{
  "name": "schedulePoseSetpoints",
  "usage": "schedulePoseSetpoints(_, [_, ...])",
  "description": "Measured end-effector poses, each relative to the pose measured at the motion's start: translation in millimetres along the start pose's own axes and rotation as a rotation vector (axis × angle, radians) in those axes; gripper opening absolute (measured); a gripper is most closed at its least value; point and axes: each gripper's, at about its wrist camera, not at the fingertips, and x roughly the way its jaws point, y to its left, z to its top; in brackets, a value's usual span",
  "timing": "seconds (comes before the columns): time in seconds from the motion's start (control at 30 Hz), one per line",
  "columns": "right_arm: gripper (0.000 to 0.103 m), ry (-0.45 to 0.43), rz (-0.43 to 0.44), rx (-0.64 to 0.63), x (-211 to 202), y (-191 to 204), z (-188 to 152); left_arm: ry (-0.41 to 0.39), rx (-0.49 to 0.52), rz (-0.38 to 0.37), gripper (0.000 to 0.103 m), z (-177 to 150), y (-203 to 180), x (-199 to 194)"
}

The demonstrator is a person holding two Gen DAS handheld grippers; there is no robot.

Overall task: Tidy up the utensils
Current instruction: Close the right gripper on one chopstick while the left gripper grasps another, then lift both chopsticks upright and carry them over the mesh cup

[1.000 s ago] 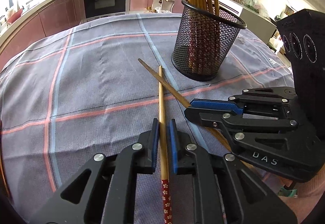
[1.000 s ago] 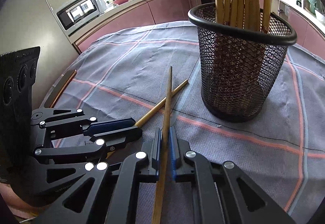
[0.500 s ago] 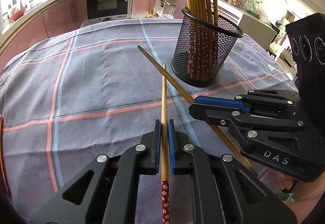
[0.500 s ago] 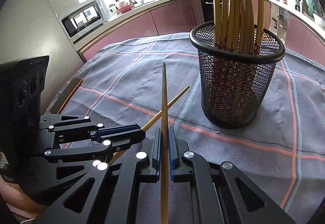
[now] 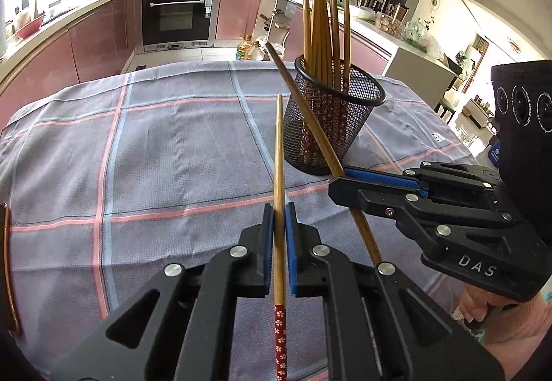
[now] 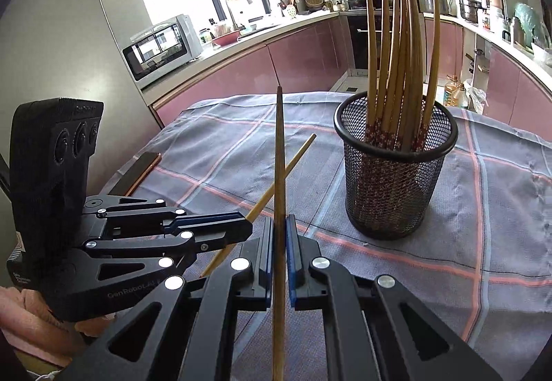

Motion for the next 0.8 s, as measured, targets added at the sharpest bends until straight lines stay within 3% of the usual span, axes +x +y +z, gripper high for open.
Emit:
schedulePoseSetpoints(0.4, [0.006,-0.065,-0.009,0.002,-22.5,-3.4,4.3,-0.048,0.008,-0.028,0.007,6.5,-8.7,-18.2])
schedulePoseSetpoints(0.8, [0.006,-0.009,0.002,0.026,-6.3,-3.1,-6.0,-0.071,0.014,-0.039,0.007,5.0,-9.9,-33.1])
